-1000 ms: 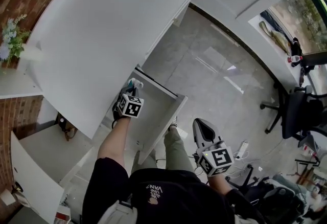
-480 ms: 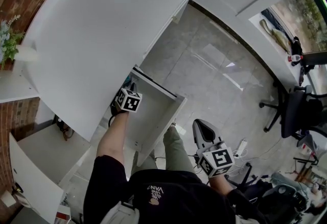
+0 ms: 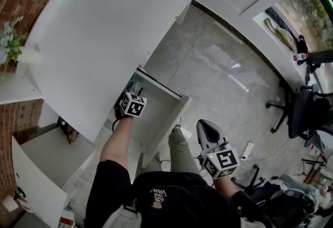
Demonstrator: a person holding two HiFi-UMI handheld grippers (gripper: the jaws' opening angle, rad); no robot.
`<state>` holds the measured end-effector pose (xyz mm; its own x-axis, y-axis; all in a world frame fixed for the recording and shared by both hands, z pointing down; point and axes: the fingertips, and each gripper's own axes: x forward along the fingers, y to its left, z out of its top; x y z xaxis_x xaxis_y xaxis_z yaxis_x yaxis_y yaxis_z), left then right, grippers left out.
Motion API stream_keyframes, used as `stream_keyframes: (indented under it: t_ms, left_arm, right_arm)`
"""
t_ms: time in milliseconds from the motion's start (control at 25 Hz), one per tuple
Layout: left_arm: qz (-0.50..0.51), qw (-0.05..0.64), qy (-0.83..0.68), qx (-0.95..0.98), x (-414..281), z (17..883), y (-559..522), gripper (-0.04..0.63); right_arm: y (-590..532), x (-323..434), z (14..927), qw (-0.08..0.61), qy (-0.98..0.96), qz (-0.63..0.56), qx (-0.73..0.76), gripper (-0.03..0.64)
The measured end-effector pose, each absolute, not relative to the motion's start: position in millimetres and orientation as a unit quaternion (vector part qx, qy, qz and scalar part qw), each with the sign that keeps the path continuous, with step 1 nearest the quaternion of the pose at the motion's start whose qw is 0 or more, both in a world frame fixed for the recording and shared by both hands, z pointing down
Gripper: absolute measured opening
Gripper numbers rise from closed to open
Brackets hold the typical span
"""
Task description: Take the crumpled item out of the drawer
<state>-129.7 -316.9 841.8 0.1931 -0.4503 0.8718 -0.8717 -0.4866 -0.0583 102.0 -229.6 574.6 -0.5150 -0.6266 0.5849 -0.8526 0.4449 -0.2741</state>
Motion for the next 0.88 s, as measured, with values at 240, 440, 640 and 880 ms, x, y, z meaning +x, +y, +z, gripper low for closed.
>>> stream_keyframes:
  t_ms: [240,440,640,880]
  left_arm:
    - [0.38,0.183,-0.423,0.802,-103.1,808.9,-314.8,0.195]
    - [0.351,0.169,-0.426,0.816,-88.1,781.7,-298.7,0.231]
    - [0.314,0.144,-0.443,0.827,-82.4,739.7,-280.6,0.238]
    - [0.26,0.116,-0.461,0.84,-84.1,663.1,-253.4,0.238]
  right_arm:
    - [-215.6,95.4,566.2,0.196,-0.83,0.274,0.445,0.002]
    - [-201.8,94.0,558.6,0.189,-0.831,0.271,0.447,0.002]
    - [-189.2,93.0,548.3,0.178,-0.833,0.261,0.454,0.002]
    - [-169.4,85.2,532.4,0.163,-0.836,0.25,0.46,0.002]
